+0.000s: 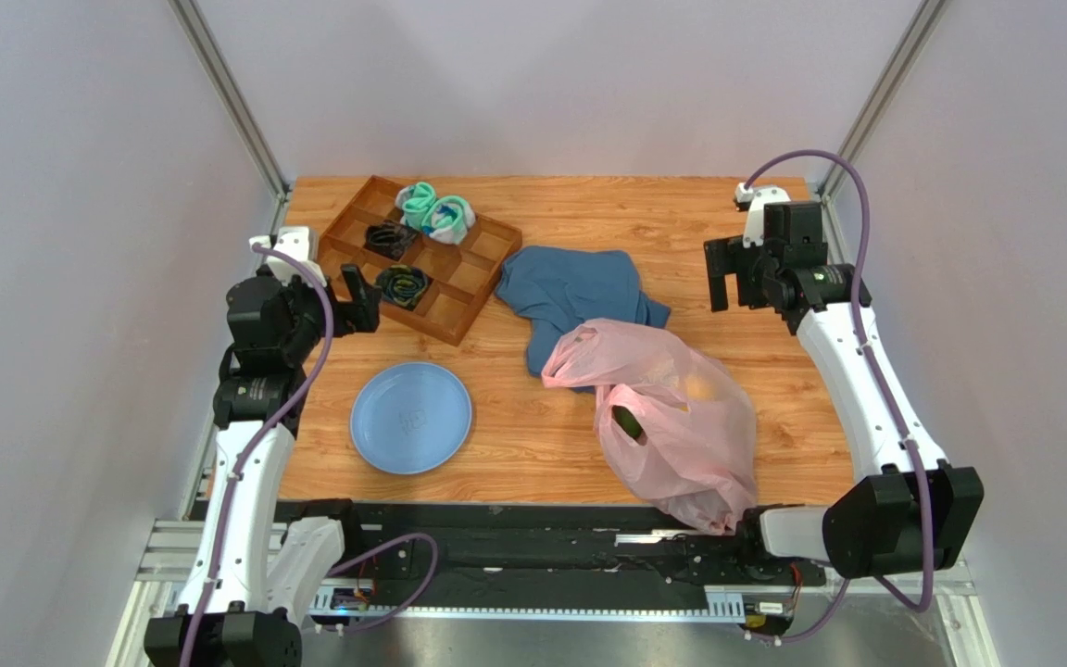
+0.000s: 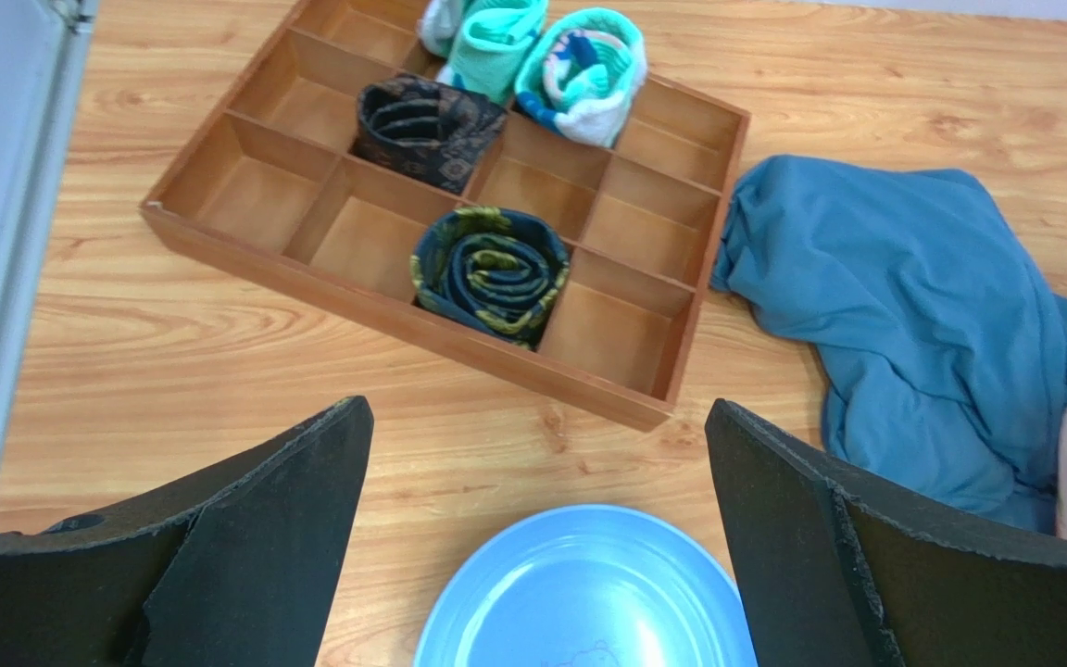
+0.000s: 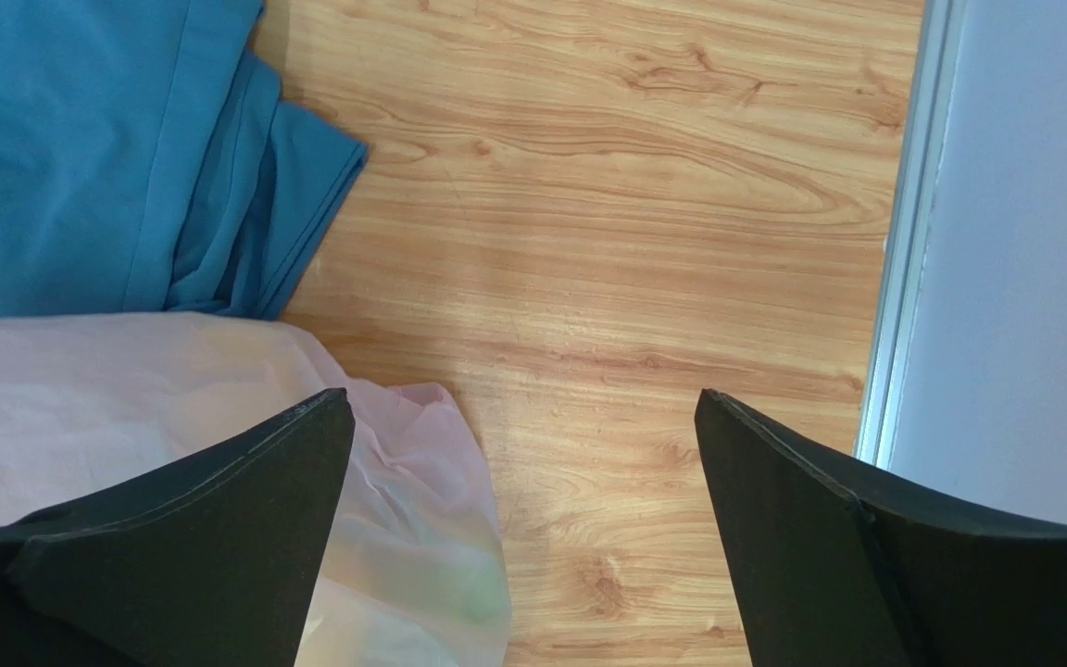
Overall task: Take the fake fruits out of the plastic bag
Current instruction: Move the distractor to the center of the board.
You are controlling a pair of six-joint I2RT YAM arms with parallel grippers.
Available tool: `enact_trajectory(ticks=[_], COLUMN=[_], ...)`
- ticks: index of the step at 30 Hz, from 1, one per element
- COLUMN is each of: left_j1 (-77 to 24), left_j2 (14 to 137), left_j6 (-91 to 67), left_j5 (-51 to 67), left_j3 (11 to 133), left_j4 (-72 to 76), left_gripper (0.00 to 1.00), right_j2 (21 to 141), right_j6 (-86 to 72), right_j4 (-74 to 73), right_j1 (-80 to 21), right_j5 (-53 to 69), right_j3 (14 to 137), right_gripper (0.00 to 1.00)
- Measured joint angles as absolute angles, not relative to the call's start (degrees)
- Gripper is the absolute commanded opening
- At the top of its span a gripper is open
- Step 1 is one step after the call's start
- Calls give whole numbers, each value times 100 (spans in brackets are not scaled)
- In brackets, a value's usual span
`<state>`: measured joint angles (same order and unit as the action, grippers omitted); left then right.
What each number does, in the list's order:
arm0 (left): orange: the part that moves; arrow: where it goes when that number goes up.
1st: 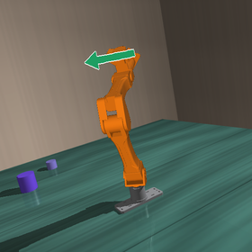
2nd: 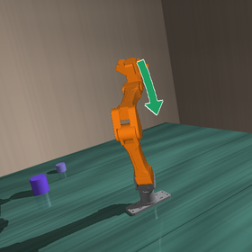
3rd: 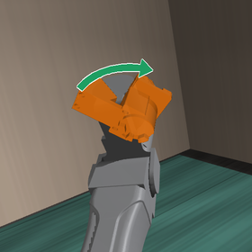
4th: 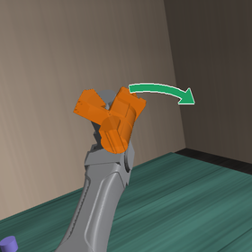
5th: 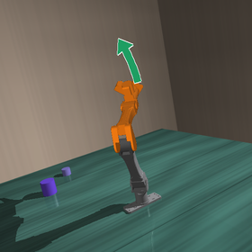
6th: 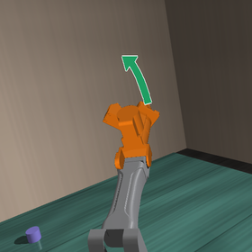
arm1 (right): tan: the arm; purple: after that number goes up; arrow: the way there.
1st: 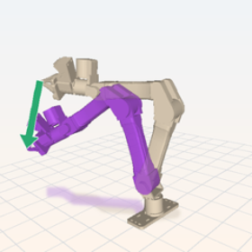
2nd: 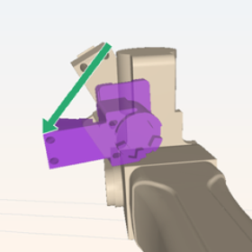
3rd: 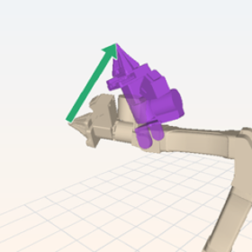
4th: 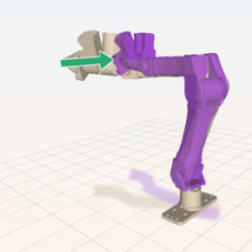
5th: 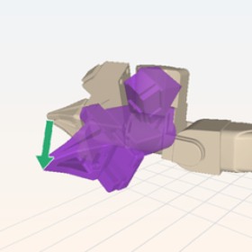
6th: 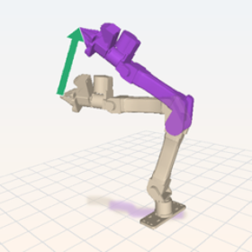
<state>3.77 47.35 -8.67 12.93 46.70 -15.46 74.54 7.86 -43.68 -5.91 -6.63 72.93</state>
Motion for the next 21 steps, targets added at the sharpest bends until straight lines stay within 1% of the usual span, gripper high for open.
enact_trajectory(ticks=[2,7,11,14,15,17,18,20,21], left_j1=[377,377,377,377,377,370,370,360,349], left_j2=[4746,4746,4681,4565,4530,4471,4462,4499,4541], left_j6=[-891,-917,-910,-904,-897,-871,-860,-821,-777], left_j5=[1413,1643,1949,2250,2333,2567,2665,2799,2834], left_j3=[4678,4748,4963,5210,5271,5417,5489,5653,5758], left_j4=[-1588,-1841,-2217,-2445,-2475,-2552,-2569,-2646,-2733], left_gripper=[98,96,95,93,92,90,89,89,88], right_j2=[7446,7295,7360,7935,8173,8626,8781,9225,9496], right_j6=[919,1750,1914,1844,1824,1846,1905,1979,1992], right_j4=[-4440,-4462,-4250,-4145,-3999,-3743,-3682,-3623,-3625], right_j1=[-591,-611,-661,-687,-692,-694,-694,-694,-694], right_j5=[-499,484,958,989,969,937,932,930,930], right_j3=[7273,7266,7317,7725,7854,8016,8066,8283,8475], right_gripper=[100,98,90,76,62,47,32,22,19])
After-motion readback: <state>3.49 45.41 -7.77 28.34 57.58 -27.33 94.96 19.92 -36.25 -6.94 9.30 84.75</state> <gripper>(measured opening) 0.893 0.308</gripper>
